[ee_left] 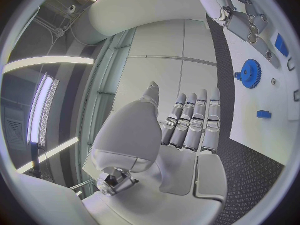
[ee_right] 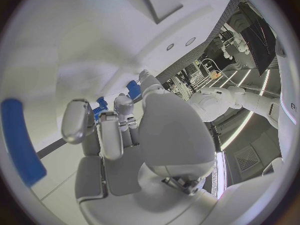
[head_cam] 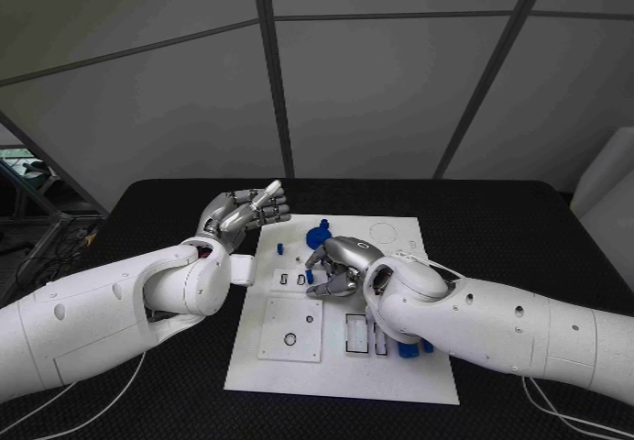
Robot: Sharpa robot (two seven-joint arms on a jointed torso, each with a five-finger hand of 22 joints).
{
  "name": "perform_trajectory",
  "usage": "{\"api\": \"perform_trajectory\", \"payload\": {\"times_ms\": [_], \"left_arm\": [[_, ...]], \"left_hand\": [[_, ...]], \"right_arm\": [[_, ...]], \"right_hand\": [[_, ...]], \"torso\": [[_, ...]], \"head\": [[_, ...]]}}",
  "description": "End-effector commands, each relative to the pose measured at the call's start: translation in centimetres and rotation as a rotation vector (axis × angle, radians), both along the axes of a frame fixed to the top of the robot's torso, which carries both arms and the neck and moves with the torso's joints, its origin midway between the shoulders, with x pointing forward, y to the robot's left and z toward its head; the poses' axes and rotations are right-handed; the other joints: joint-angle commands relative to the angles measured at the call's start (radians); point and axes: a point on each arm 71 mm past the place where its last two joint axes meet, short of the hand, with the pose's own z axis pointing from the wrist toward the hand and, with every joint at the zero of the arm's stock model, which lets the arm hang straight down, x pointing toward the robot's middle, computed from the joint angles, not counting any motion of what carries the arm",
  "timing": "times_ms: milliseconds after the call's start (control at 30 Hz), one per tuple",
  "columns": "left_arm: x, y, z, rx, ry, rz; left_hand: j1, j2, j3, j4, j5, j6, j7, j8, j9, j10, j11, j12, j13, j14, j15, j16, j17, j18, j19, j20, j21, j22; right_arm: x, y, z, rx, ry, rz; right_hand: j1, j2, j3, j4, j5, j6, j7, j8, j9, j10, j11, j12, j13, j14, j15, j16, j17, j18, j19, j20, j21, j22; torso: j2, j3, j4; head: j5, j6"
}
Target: Assemble the parts on the task board
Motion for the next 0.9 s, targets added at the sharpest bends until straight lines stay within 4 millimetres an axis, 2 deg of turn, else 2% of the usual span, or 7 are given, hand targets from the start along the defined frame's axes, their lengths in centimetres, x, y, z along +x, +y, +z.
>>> {"api": "perform_trajectory", "payload": {"times_ms": [33, 233, 467, 600, 667, 767, 900], "left_arm": [[0.1, 0.0, 0.2, 0.011, -0.012, -0.014], [0.2, 0.3, 0.0, 0.060, -0.016, -0.021], [0.5, 0.7, -0.5, 0.175, -0.001, -0.090], [0.4, 0.7, -0.9, 0.260, 0.031, -0.144], [0.3, 0.7, -1.1, 0.324, 0.057, -0.179], [0.2, 0.5, -1.4, 0.424, 0.105, -0.241], [0.4, 0.3, -1.5, 0.603, 0.173, -0.311]], "left_hand": [[-0.001, 0.006, 0.002, -0.006, -0.003, 0.005, 0.017, -0.007, 0.000, 0.002, 0.003, -0.005, 0.000, 0.010, 0.002, 0.000, 0.001, -0.019, -0.006, 0.000, 0.000, -0.001], [-0.004, 0.009, -0.004, -0.019, -0.003, 0.035, -0.002, -0.002, 0.001, 0.084, -0.024, 0.026, 0.006, 0.128, -0.033, 0.061, 0.032, -0.015, 0.082, -0.029, 0.056, 0.020], [0.028, 0.019, 0.015, -0.049, -0.003, 0.150, -0.062, 0.029, 0.011, 0.331, -0.113, 0.102, 0.037, 0.470, -0.142, 0.245, 0.172, -0.013, 0.323, -0.135, 0.227, 0.101], [0.042, 0.013, 0.029, -0.053, -0.004, 0.192, -0.093, 0.037, 0.017, 0.441, -0.150, 0.135, 0.061, 0.513, -0.180, 0.286, 0.232, -0.016, 0.435, -0.179, 0.357, 0.179], [0.044, 0.008, 0.032, -0.054, -0.003, 0.207, -0.104, 0.039, 0.021, 0.490, -0.164, 0.169, 0.087, 0.509, -0.189, 0.289, 0.253, -0.046, 0.521, -0.191, 0.539, 0.402], [0.028, -0.003, 0.027, -0.046, -0.004, 0.225, -0.116, 0.043, 0.030, 0.528, -0.175, 0.230, 0.138, 0.502, -0.196, 0.292, 0.282, -0.082, 0.605, -0.202, 0.742, 0.662], [-0.028, -0.010, 0.000, -0.002, 0.003, 0.229, -0.131, 0.060, 0.064, 0.474, -0.182, 0.423, 0.322, 0.492, -0.211, 0.292, 0.344, -0.114, 0.660, -0.206, 0.930, 0.903]], "right_arm": [[-0.3, -0.2, 0.9, 0.095, -0.052, 0.014], [-1.0, -1.2, 1.7, 0.211, -0.077, 0.097], [-1.8, -4.1, 3.3, 0.346, -0.053, 0.178], [-1.4, -6.2, 4.7, 0.423, -0.001, 0.149], [-0.9, -7.5, 5.6, 0.472, 0.039, 0.111], [0.0, -9.3, 6.8, 0.526, 0.080, 0.059], [1.4, -12.0, 7.8, 0.577, 0.113, -0.012]], "right_hand": [[0.024, -0.010, -0.031, 0.036, 0.005, -0.016, 0.002, 0.011, 0.004, -0.004, 0.005, 0.000, -0.007, 0.062, 0.009, -0.007, 0.070, 0.015, -0.006, 0.003, -0.005, -0.004], [0.052, -0.014, -0.049, 0.059, 0.006, -0.035, 0.003, 0.011, 0.003, -0.004, 0.006, 0.007, -0.010, 0.061, 0.010, -0.009, 0.067, 0.019, -0.019, 0.005, -0.017, -0.023], [0.087, 0.013, -0.054, 0.051, 0.004, 0.022, -0.006, 0.049, 0.014, -0.112, 0.000, -0.108, -0.136, 0.022, 0.006, -0.084, -0.054, 0.046, -0.115, 0.003, -0.107, -0.153], [0.116, 0.035, -0.044, 0.041, 0.009, 0.056, -0.014, 0.065, 0.016, -0.203, -0.008, -0.232, -0.263, -0.035, 0.000, -0.191, -0.205, 0.075, -0.221, -0.002, -0.215, -0.300], [0.129, 0.047, -0.038, 0.042, 0.009, 0.080, -0.019, 0.076, 0.017, -0.216, -0.012, -0.303, -0.327, -0.114, -0.004, -0.345, -0.392, 0.111, -0.363, -0.004, -0.370, -0.494], [0.149, 0.060, -0.024, 0.050, 0.007, 0.102, -0.020, 0.078, 0.012, -0.188, -0.010, -0.460, -0.474, -0.236, 0.001, -0.652, -0.687, 0.115, -0.416, -0.002, -0.487, -0.577], [0.160, 0.064, -0.007, 0.057, 0.007, 0.143, -0.012, 0.070, 0.006, -0.108, -0.001, -0.689, -0.694, -0.246, 0.015, -0.913, -0.809, 0.115, -0.426, 0.013, -0.636, -0.675]], "torso": [[-0.001, 0.0011, 0.0000], [-0.003, 0.0005, -0.0017], [-0.016, 0.0036, -0.0054], [-0.024, 0.0072, -0.0092], [-0.029, 0.0085, -0.0115], [-0.037, 0.0114, -0.0143], [-0.049, 0.0144, -0.0178]], "head": [[0.002, 0.001], [0.003, 0.004], [0.008, 0.004], [0.011, 0.002], [0.013, -0.001], [0.018, -0.006], [0.025, -0.014]]}}
